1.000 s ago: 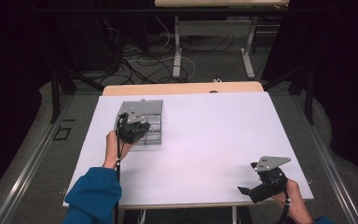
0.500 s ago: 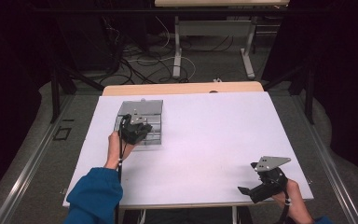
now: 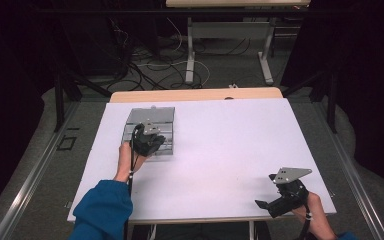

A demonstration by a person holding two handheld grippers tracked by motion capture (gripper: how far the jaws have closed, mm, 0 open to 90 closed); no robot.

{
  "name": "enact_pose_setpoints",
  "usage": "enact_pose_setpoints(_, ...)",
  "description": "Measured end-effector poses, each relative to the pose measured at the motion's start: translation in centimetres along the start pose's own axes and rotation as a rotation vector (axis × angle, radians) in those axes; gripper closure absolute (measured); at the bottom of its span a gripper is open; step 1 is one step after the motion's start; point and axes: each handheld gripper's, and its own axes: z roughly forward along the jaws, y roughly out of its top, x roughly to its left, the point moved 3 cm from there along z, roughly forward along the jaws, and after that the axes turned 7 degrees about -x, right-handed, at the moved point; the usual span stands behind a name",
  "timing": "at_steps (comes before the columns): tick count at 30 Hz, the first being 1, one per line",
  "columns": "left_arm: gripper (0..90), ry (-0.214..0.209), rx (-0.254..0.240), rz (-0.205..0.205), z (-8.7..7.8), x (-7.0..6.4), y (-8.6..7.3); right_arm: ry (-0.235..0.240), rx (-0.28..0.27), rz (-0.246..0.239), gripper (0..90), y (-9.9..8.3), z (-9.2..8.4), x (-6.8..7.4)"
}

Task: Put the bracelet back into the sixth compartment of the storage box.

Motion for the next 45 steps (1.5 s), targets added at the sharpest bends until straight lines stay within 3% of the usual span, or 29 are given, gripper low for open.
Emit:
enact_pose_setpoints(22, 85.0, -0.058, 0.043, -0.002, 0.8, -1.0, -0.3, 0.010, -0.004, 0.000, 0.1, 0.0, 0.0, 0.0)
enact_pose_setpoints(31, 78.4, -0.058, 0.036, -0.003, 0.6, -1.0, -0.2, 0.010, -0.002, 0.008, 0.1, 0.0, 0.0, 0.1)
enact_pose_setpoints(37, 69.5, -0.044, 0.029, -0.035, 0.2, -1.1, -0.3, 0.011, 0.009, 0.004, 0.1, 0.0, -0.2, 0.1)
enact_pose_setpoints(45, 35.2, -0.014, 0.052, -0.035, -1.6, -1.9, -1.0, 0.002, 0.001, 0.005, 0.1, 0.0, -0.1, 0.2)
